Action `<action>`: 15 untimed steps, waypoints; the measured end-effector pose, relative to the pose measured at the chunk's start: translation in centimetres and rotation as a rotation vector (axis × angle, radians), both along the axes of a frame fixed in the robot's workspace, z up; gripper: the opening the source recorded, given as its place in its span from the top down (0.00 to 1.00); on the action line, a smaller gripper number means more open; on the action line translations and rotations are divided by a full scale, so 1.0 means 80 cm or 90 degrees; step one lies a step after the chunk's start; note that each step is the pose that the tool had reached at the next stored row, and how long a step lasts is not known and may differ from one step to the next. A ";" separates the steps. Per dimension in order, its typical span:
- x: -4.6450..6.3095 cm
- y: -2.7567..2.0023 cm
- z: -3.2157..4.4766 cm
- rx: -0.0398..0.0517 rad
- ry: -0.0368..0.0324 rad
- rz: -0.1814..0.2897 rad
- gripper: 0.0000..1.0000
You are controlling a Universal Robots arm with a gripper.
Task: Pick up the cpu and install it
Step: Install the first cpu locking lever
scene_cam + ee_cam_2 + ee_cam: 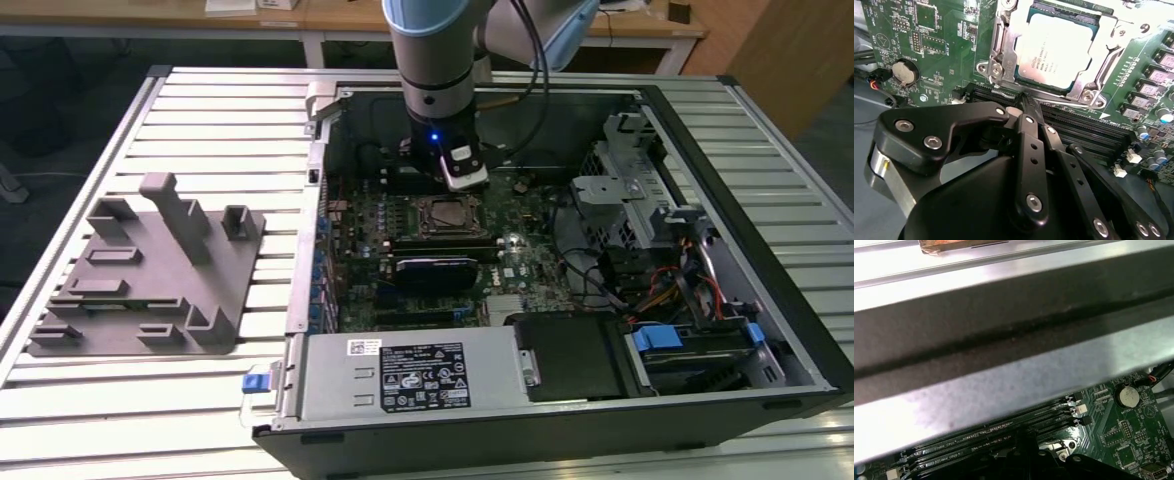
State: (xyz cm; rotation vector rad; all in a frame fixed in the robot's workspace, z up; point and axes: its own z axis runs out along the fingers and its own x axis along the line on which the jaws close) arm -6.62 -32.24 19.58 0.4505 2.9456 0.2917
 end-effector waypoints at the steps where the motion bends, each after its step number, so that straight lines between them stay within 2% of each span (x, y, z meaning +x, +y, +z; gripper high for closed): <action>1: 0.000 0.0000 -0.0002 -0.0005 0.0000 0.000 0.89; 15: 0.000 -0.0003 -0.0034 -0.0098 0.0000 0.004 0.89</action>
